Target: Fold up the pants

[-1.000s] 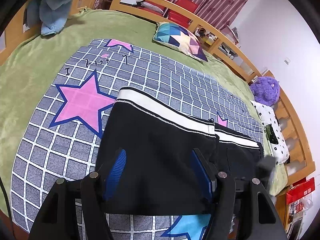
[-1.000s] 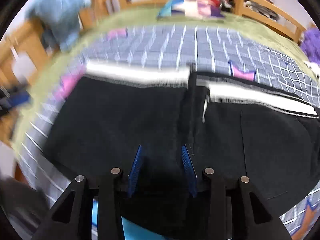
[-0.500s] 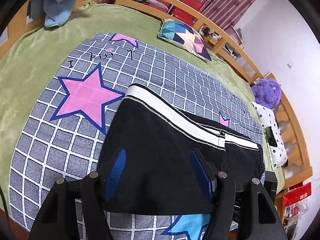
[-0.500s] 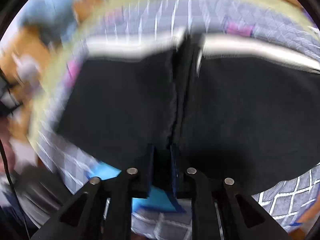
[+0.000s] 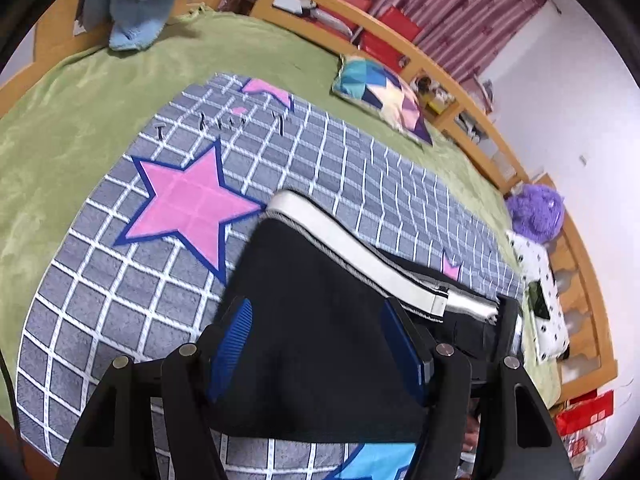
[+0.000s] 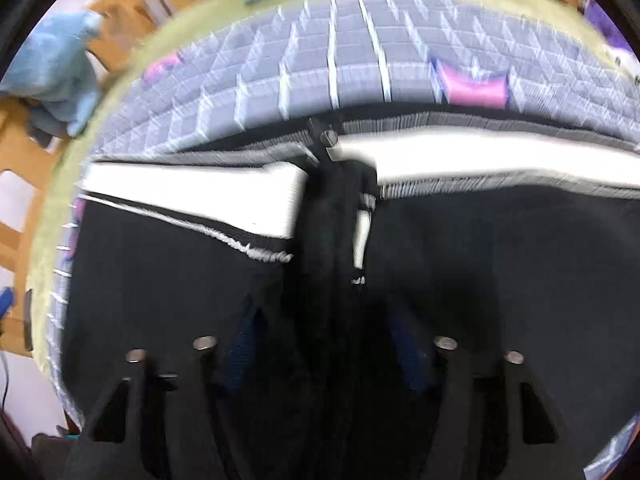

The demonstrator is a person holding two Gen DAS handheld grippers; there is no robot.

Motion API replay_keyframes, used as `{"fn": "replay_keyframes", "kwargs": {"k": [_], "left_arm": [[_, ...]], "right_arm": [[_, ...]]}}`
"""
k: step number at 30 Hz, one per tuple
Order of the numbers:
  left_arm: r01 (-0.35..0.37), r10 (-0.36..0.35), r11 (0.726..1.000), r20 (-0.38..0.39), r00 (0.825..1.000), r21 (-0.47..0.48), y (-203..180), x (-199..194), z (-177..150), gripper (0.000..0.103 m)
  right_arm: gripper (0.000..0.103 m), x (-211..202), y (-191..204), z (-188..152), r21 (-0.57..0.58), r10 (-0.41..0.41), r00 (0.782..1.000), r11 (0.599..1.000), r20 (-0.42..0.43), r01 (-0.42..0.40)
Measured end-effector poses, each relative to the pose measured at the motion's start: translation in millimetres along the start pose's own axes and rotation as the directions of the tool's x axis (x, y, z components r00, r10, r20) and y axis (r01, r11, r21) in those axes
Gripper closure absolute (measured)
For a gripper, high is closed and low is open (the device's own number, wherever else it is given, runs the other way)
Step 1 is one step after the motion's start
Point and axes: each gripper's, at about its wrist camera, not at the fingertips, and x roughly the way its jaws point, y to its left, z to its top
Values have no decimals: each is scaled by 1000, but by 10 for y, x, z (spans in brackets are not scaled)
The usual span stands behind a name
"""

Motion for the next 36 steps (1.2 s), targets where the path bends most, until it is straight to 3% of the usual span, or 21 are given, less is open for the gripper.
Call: {"fn": "replay_keyframes", "kwargs": {"k": [2, 4, 5, 7, 8, 9, 10, 12, 13, 16, 18, 20, 22, 25, 27, 29, 32, 34, 36], "left_arm": [[-10, 10, 1000, 28, 1000, 2, 25, -31, 28, 38], [-21, 21, 1000, 45, 999, 3, 27, -39, 40, 38], [-27, 27, 1000, 46, 999, 6, 16, -30, 44, 38], [-42, 41, 999, 34, 999, 27, -23, 3, 40, 38], [-48, 47, 998, 27, 999, 41, -50, 16, 31, 38], [-51, 49, 997, 25, 998, 53, -72, 17, 22, 38], [-53, 52, 997, 28, 998, 60, -74, 7, 15, 38], [-65, 62, 995, 47, 997, 72, -83, -25, 18, 38], [-70, 66, 995, 54, 996, 75, -85, -36, 20, 38], [-66, 62, 994, 48, 997, 91, -123, -19, 13, 38], [-58, 52, 989, 46, 998, 136, -199, -12, 23, 38], [-84, 74, 977, 58, 996, 195, -277, -48, 39, 38], [-107, 86, 960, 90, 992, 260, -344, -145, 67, 38], [-143, 104, 944, 142, 984, 296, -387, -376, 140, 38], [-130, 80, 939, 164, 983, 318, -379, -523, 170, 38], [-118, 68, 932, 152, 986, 342, -336, -563, 185, 38], [-138, 97, 921, 130, 987, 364, -221, -476, 124, 38], [-157, 121, 914, 117, 986, 374, -140, -386, 28, 38], [-141, 119, 924, 82, 989, 355, 29, -244, -64, 38]], "right_arm": [[89, -229, 79, 36, -22, 14, 997, 1000, 80, -12], [89, -480, -58, 116, 37, 104, 978, 993, 183, -113], [88, -492, -84, 145, 41, 95, 977, 994, 190, -105], [79, -308, -101, 156, 49, 27, 990, 998, 137, -34], [71, -96, -94, 119, 42, 2, 998, 999, 59, -5], [72, 21, -69, 70, 13, -9, 1000, 1000, 23, 8], [69, -52, 2, 13, -47, -36, 996, 998, 87, 41], [65, -203, 135, -31, -140, -112, 990, 982, 82, 123], [64, -320, 166, -60, -138, -114, 988, 982, 99, 128], [64, -665, 275, -225, -131, -20, 990, 991, 140, 38], [61, -771, 385, -350, -163, -35, 987, 985, 156, 60], [54, -658, 435, -516, -189, -71, 992, 978, 106, 90], [54, -417, 327, -679, -215, -111, 994, 971, -16, 105], [53, -595, 302, -784, -275, -129, 989, 951, 74, 145], [52, -886, 131, -818, -192, -52, 991, 979, 121, 75], [52, -1137, -22, -809, -116, -19, 980, 992, 200, 43], [52, -1502, -414, -870, 3, -73, 940, 997, 333, 77], [52, -1667, -611, -950, 63, -113, 919, 993, 377, 97], [52, -1779, -795, -1018, 108, -175, 897, 984, 407, 144]]}}
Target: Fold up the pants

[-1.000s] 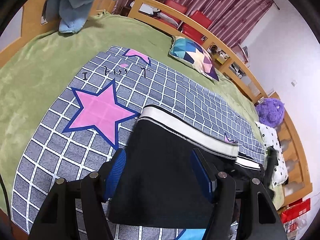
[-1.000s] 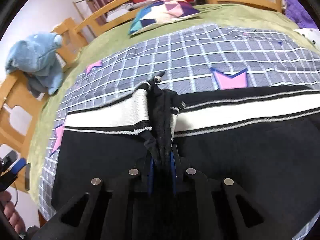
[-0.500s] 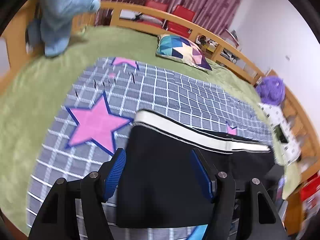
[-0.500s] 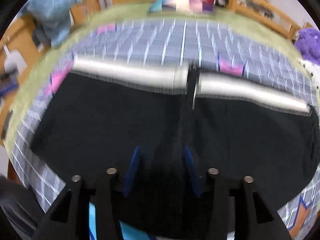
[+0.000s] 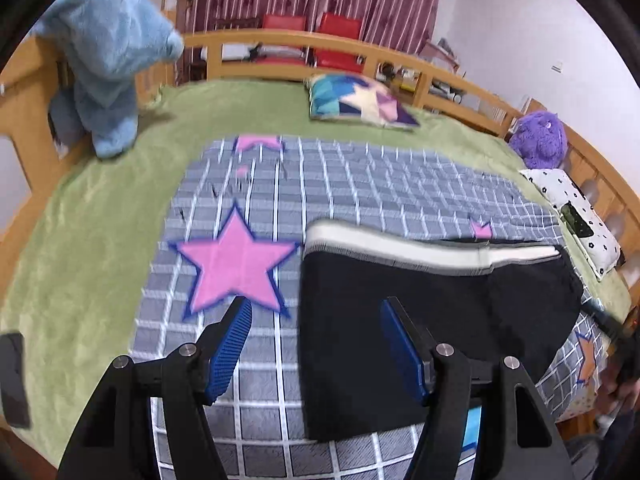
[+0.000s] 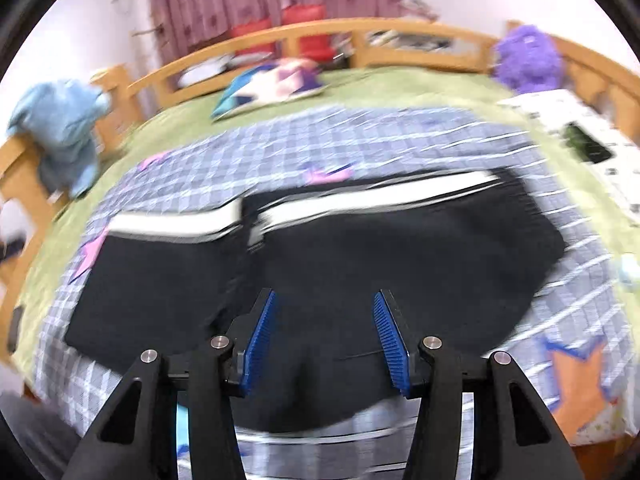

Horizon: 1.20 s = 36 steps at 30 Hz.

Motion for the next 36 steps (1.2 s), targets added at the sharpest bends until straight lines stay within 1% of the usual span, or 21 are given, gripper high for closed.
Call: {"fn": "replay_keyframes", "kwargs": {"k": [2, 3, 5, 7, 9, 12, 16, 19, 21, 22, 24, 25, 26, 27, 28, 29, 30, 32, 33, 35, 36], "left_arm": [[11, -13, 999, -42, 999, -42, 120, 171, -106, 38], [10, -13, 998, -53, 999, -57, 148, 231, -149, 38], [32, -38, 996, -71, 997, -89, 223, 382, -195, 38], [61, -68, 993, -76, 995, -101, 244, 505, -221, 38], [72, -81, 992, -85, 993, -100, 219, 644, -223, 38], [106, -118, 990, -128, 985, -94, 162, 885, -221, 38], [127, -139, 989, -158, 978, -81, 95, 1194, -183, 38], [165, -179, 982, -189, 966, -90, 83, 1429, -155, 40], [197, -209, 977, -174, 962, -85, 81, 1514, -120, 41], [222, -233, 972, -181, 956, -80, 74, 1560, -88, 42], [263, -276, 960, -199, 940, -92, 72, 1631, -33, 51], [278, -296, 954, -202, 934, -111, 83, 1667, -7, 53], [292, -316, 947, -214, 924, -138, 99, 1714, 17, 60], [299, -327, 942, -212, 921, -150, 106, 1726, 26, 71], [309, -338, 937, -205, 918, -165, 119, 1730, 39, 78], [331, -363, 926, -192, 912, -181, 131, 1706, 60, 90], [343, -375, 922, -185, 909, -181, 132, 1671, 77, 93], [334, -354, 932, -154, 922, -141, 55, 1485, 172, 93], [338, -354, 933, -134, 926, -127, 30, 1394, 238, 93], [347, -358, 930, -88, 929, -124, 37, 1165, 409, 93], [362, -374, 922, -67, 925, -137, 83, 1031, 512, 93]], "right_arm": [[50, -1, -207, 127, 28, -54, 998, 998, 39, 52], [44, -41, -326, 142, 45, -66, 997, 997, 45, 64], [32, -41, -608, 140, 85, -95, 995, 992, 41, 91], [32, 5, -938, 59, 134, -123, 992, 984, 6, 121], [32, 205, -1243, -54, 177, -125, 991, 975, -43, 131], [32, 392, -1519, -228, 239, -106, 990, 963, -93, 125], [32, 776, -1638, -352, 284, -55, 992, 955, -112, 85], [32, 1062, -1650, -355, 310, -35, 991, 948, -127, 73], [30, 1199, -1677, -323, 328, -21, 996, 943, -92, 50], [29, 1242, -1688, -291, 334, -7, 997, 942, -75, 32], [29, 1347, -1732, -215, 363, 31, 998, 932, -61, -7], [29, 1383, -1748, -191, 379, 42, 997, 925, -59, -17], [34, 1412, -1767, -162, 401, 53, 997, 916, -52, -28], [52, 1422, -1775, -134, 414, 48, 998, 910, -46, -25], [64, 1410, -1772, -110, 415, 27, 999, 910, -47, -5], [79, 1387, -1765, -79, 410, 9, 999, 912, -49, 11], [88, 1336, -1751, -57, 417, 3, 999, 909, -36, 13], [89, 1176, -1690, 24, 429, -18, 1000, 903, 4, 14], [90, 1080, -1630, 93, 420, -28, 999, 908, 28, 14], [90, 851, -1464, 282, 395, -32, 996, 919, 85, -5], [90, 736, -1398, 378, 393, -22, 993, 919, 115, -26]]}}
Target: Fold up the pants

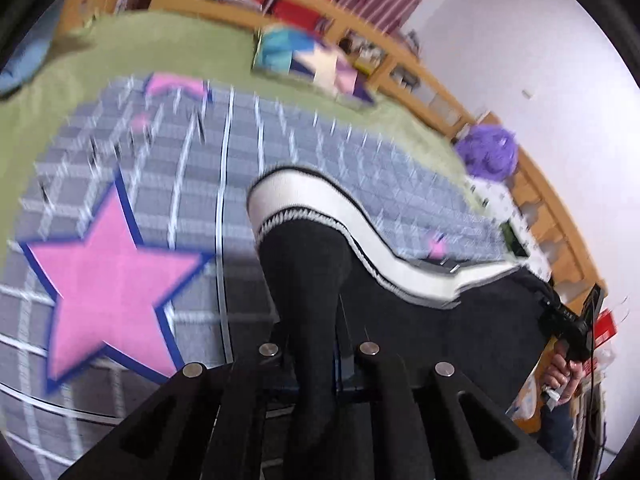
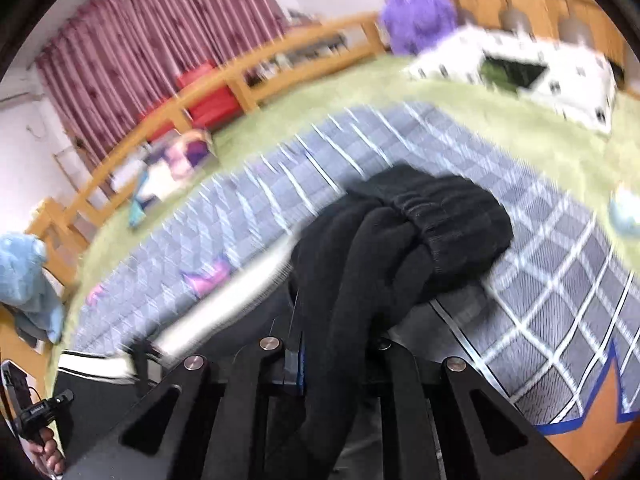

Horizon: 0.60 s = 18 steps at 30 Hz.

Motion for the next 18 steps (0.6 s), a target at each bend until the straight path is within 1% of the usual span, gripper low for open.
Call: {"fn": "replay_keyframes", "kwargs": {"k": [1, 2, 4, 5, 6, 7, 9, 10, 11, 12, 13, 14, 15, 16, 17, 18], "left_arm": [[11, -11, 1000, 9, 1000, -11, 12, -90, 65, 93], [3, -2, 1000, 29, 1000, -17, 19, -245, 128, 93], [-67, 64, 997, 74, 995, 39, 11, -512, 247, 93], [-92, 86, 995, 104, 991, 49, 58, -652, 288, 93], [-105, 100, 994, 115, 988, 35, 145, -741, 319, 93], [-121, 119, 992, 106, 987, 19, 282, -794, 335, 93], [-151, 151, 988, 69, 986, -16, 543, -733, 330, 92], [-186, 187, 982, 37, 982, -35, 736, -611, 279, 92], [-218, 218, 975, 7, 976, -39, 850, -495, 229, 88], [-268, 266, 962, -55, 962, -44, 1011, -303, 138, 88], [-307, 302, 951, -92, 949, -43, 1116, -181, 66, 84], [-352, 346, 936, -114, 931, -29, 1233, -57, -58, 74], [-366, 362, 930, -108, 926, -18, 1259, -33, -119, 66], [-372, 370, 928, -90, 925, -4, 1258, -70, -172, 65], [-385, 385, 923, -76, 920, 16, 1215, -117, -194, 62], [-415, 417, 909, -58, 907, 43, 1151, -180, -201, 59]], "right_arm": [[90, -101, 105, 76, 2, 26, 1000, 1000, 17, -26], [90, -203, 220, 148, 2, 54, 998, 999, 32, -54], [90, -343, 434, 216, -20, 110, 993, 994, 53, -109], [90, -387, 557, 209, -45, 131, 989, 991, 64, -128], [90, -392, 655, 174, -72, 148, 987, 987, 65, -143], [90, -357, 749, 128, -95, 166, 985, 982, 56, -160], [88, -139, 850, -15, -107, 181, 983, 978, -2, -180], [87, 93, 869, -137, -107, 182, 981, 976, -67, -188], [85, 314, 852, -256, -100, 175, 976, 977, -131, -189], [83, 490, 828, -355, -94, 158, 969, 979, -188, -178], [82, 736, 757, -540, -95, 82, 963, 989, -258, -110], [79, 829, 695, -637, -97, 30, 959, 993, -281, -60], [79, 865, 600, -728, -71, 45, 955, 995, -293, -69], [77, 813, 495, -778, -25, 107, 953, 993, -282, -119], [68, 726, 419, -785, -4, 122, 955, 992, -269, -128], [62, 617, 376, -770, -9, 110, 959, 993, -262, -117]]}}
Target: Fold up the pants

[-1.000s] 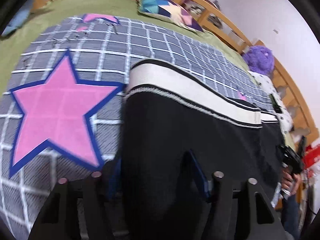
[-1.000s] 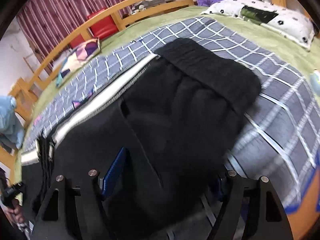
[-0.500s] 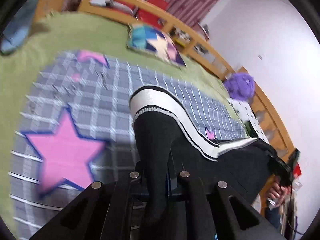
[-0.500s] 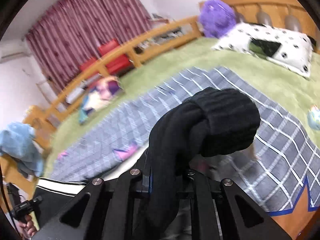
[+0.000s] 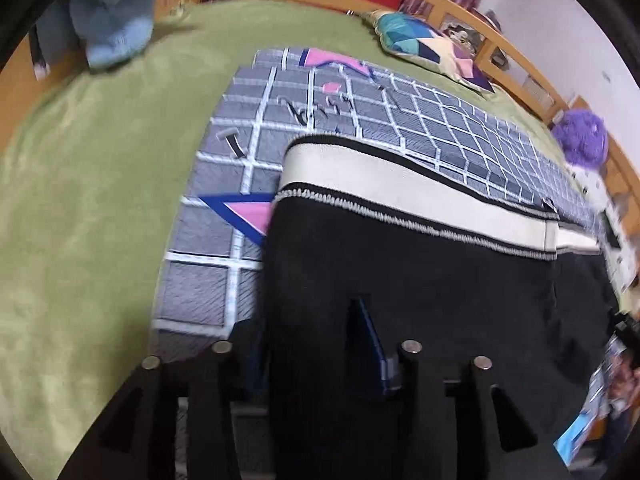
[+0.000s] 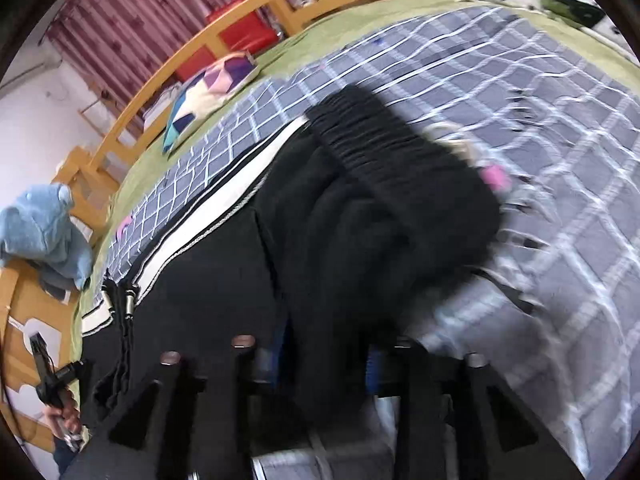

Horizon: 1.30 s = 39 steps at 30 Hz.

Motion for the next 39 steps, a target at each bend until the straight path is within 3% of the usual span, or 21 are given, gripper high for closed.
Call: {"fn": "replay_keyframes", "kwargs": {"k": [2, 4, 6, 8, 10, 11, 12, 13, 15, 17, 18, 22, 23, 24, 25, 27, 30, 32, 35, 39], "left_arm": [[-43, 41, 998, 47, 998, 44, -89, -196, 10, 55], [-21, 11, 995, 95, 995, 97, -230, -417, 35, 41], [-11, -4, 994, 140, 990, 108, -368, -555, -7, 36], [30, -43, 995, 126, 991, 99, -434, -519, -117, 36], [47, -51, 996, 52, 997, 82, -527, -252, -336, 36], [36, -37, 995, 12, 999, 91, -534, -93, -459, 36], [4, -8, 992, 30, 1000, 123, -575, -29, -556, 36], [-40, 22, 984, 102, 995, 176, -640, -89, -653, 36], [14, -26, 985, 69, 997, 169, -621, -198, -643, 36], [117, -122, 989, 53, 991, 90, -479, -354, -593, 36], [135, -139, 989, 54, 989, 63, -424, -422, -585, 36], [106, -107, 994, 98, 989, 19, -167, -620, -612, 36], [99, -99, 995, 101, 990, 11, -138, -634, -631, 36], [92, -92, 996, 101, 991, 1, -104, -641, -669, 36], [92, -90, 996, 99, 991, -13, -32, -654, -696, 36], [102, -98, 994, 104, 990, -34, 79, -662, -763, 36], [116, -108, 991, 109, 988, -68, 204, -665, -840, 36], [144, -134, 985, 106, 985, -96, 265, -645, -865, 36], [204, -193, 968, 83, 978, -148, 321, -548, -888, 36], [249, -239, 952, 72, 968, -177, 337, -449, -967, 36]], "right_arm": [[62, -207, 25, -9, -33, -36, 999, 999, 19, 37], [62, -411, 114, -13, -67, -75, 996, 995, 52, 78], [62, -564, 309, 0, -114, -73, 994, 990, 80, 82], [62, -613, 521, 14, -148, -47, 996, 987, 70, 57], [62, -573, 824, -15, -196, -10, 999, 980, 45, 19], [62, -506, 1026, -53, -226, 9, 1000, 974, 29, -2], [62, -419, 1241, -118, -261, 28, 1000, 965, 4, -26], [62, -337, 1394, -188, -287, 37, 999, 957, -21, -41], [62, -96, 1803, -396, -359, 59, 992, 928, -109, -94], [62, 103, 2113, -583, -413, 71, 980, 899, -184, -143], [62, 218, 2269, -696, -444, 69, 972, 881, -224, -165], [63, 588, 2694, -1068, -529, 19, 949, 827, -314, -192], [70, 652, 2721, -1118, -535, 9, 946, 823, -323, -191], [96, 700, 2745, -1158, -543, 0, 944, 818, -331, -190], [97, 704, 2789, -1201, -583, -42, 954, 799, -297, -146], [98, 559, 2804, -1186, -596, 11, 964, 784, -265, -173], [99, 267, 2573, -1005, -480, 153, 958, 839, -244, -256], [99, 281, 2457, -1015, -475, 107, 968, 855, -229, -207], [99, 558, 2392, -1201, -497, 7, 950, 851, -311, -169], [91, 470, 2417, -1143, -483, 25, 949, 856, -315, -183]]}}
